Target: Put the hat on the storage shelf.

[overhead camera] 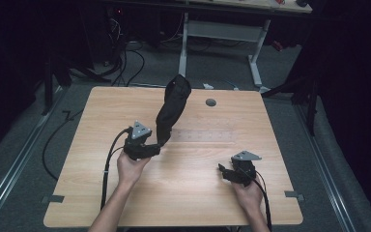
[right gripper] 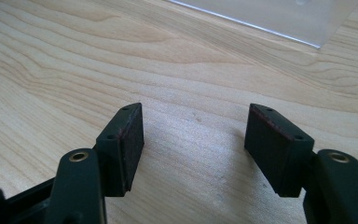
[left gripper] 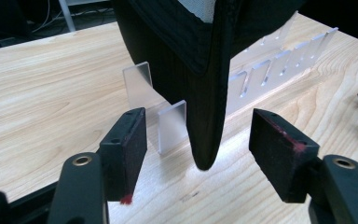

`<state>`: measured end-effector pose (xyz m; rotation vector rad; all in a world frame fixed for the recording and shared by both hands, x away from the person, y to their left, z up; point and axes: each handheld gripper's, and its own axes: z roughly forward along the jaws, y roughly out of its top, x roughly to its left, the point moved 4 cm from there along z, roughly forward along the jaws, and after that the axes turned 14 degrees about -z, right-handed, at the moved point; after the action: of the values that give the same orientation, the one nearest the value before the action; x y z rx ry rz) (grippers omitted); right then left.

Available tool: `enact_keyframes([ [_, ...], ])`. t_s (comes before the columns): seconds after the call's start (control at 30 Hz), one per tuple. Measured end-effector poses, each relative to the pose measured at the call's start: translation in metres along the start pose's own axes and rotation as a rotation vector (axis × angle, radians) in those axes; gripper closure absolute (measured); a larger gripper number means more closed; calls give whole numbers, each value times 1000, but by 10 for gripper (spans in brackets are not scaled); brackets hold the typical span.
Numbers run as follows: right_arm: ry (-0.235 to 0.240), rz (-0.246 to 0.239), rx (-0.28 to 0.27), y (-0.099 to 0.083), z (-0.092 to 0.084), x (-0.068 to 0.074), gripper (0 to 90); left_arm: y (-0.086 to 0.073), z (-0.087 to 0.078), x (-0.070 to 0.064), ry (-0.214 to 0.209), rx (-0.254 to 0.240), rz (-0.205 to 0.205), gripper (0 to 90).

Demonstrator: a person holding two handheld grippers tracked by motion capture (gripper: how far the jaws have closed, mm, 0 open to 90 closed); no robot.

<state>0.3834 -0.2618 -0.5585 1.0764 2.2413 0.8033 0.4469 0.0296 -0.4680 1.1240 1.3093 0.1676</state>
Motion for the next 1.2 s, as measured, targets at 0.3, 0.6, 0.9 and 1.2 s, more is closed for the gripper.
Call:
enact_keyframes([
  [0.3,0,0,0,0,0,0,377,1,-17,2,-10,9,-19,370],
  [0.6,0,0,0,0,0,0,376,-10,-35,13,0,31,-19,370],
  [0.9,1,2,1,0,0,0,376,-36,-46,36,62,76,14,362],
  [1.2,0,0,0,0,0,0,375,-64,-46,68,179,92,89,358],
])
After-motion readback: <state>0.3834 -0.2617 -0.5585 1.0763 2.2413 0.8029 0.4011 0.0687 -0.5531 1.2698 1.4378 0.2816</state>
